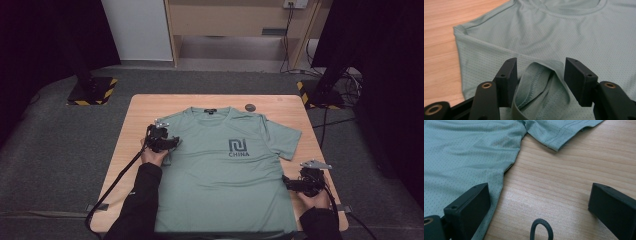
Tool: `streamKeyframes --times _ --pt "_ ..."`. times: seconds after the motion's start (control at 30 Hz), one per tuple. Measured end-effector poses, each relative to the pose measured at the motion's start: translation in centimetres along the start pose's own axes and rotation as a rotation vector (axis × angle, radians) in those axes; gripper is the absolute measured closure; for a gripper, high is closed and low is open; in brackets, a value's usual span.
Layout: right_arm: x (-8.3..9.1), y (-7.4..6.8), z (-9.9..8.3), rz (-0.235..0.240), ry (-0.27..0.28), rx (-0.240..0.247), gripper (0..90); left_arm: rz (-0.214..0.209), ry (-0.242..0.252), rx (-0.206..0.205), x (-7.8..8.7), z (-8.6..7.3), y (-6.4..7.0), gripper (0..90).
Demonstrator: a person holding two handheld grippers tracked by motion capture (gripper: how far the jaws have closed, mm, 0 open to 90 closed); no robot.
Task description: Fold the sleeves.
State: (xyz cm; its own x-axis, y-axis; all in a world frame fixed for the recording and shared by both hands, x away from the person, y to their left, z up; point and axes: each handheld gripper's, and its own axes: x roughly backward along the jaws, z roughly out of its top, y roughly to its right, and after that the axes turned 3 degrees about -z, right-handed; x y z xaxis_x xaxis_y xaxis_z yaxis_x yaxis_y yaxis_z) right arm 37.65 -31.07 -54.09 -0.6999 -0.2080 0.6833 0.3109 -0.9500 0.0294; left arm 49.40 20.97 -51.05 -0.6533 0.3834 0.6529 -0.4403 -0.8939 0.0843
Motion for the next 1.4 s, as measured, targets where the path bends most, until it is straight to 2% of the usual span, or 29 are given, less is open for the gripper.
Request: streamKeyframes --times 0.1,0.3,0.33,0.4,0.43,0.47,0.53,0.6,0.7,0.8,0.93,1.13,1.17,1.23,1.37,1.4 --pt "0.0 0.0 0.0 0.0 0.0 0.0 3.7 -0.025 0.002 -0.01 -0.3 -0.1 0.2 44.5" --pt "0.0 0.0 0.0 0.001 0.001 0.002 3.9 -0.017 -0.025 -0.037 -1.0 -0.1 0.6 43.5" --pt "0.0 0.0 0.0 0.002 0.001 0.002 3.9 -0.003 -0.034 -0.049 -1.2 -0.1 0.8 47.1" --pt "0.0 0.0 0.0 0.002 0.001 0.001 3.9 -0.001 -0.033 -0.048 -1.3 -0.2 0.9 53.5" --pt "0.0 0.0 0.0 0.002 0.002 0.002 4.0 -0.001 -0.037 -0.046 -1.4 -0.2 0.9 53.5" --pt "0.0 0.0 0.0 0.002 0.002 0.002 4.0 0.002 -0.041 -0.046 -1.4 -0.1 0.9 58.1" --pt "0.0 0.0 0.0 0.003 0.002 0.003 4.1 0.0 -0.038 -0.031 -1.4 -0.1 0.8 67.8" --pt "0.0 0.0 0.0 0.003 0.002 0.002 4.2 -0.009 -0.03 -0.008 -1.4 0.0 0.7 73.7" --pt "0.0 0.0 0.0 0.003 0.003 0.002 4.3 -0.006 -0.029 -0.002 -1.3 0.3 0.7 82.0" --pt "0.0 0.0 0.0 0.003 0.003 0.003 4.3 -0.006 0.007 0.008 -1.0 0.8 0.8 85.6" --pt "0.0 0.0 0.0 0.004 0.003 0.003 4.4 -0.01 0.085 0.071 -0.1 1.5 0.3 85.9" --pt "0.0 0.0 0.0 0.004 0.003 0.003 4.4 -0.043 0.155 0.123 0.2 2.0 0.0 84.3" --pt "0.0 0.0 0.0 0.003 0.003 0.003 4.5 -0.027 0.144 0.114 0.0 2.1 0.1 83.4" --pt "0.0 0.0 0.0 0.003 0.004 0.004 4.6 -0.027 0.135 0.064 -0.5 2.5 0.8 80.4" --pt "0.0 0.0 0.0 0.002 0.004 0.004 4.8 -0.001 0.101 -0.031 -1.2 2.9 2.3 73.3" --pt "0.0 0.0 0.0 0.002 0.004 0.004 4.8 0.008 0.094 -0.023 -1.2 2.8 2.4 71.9"
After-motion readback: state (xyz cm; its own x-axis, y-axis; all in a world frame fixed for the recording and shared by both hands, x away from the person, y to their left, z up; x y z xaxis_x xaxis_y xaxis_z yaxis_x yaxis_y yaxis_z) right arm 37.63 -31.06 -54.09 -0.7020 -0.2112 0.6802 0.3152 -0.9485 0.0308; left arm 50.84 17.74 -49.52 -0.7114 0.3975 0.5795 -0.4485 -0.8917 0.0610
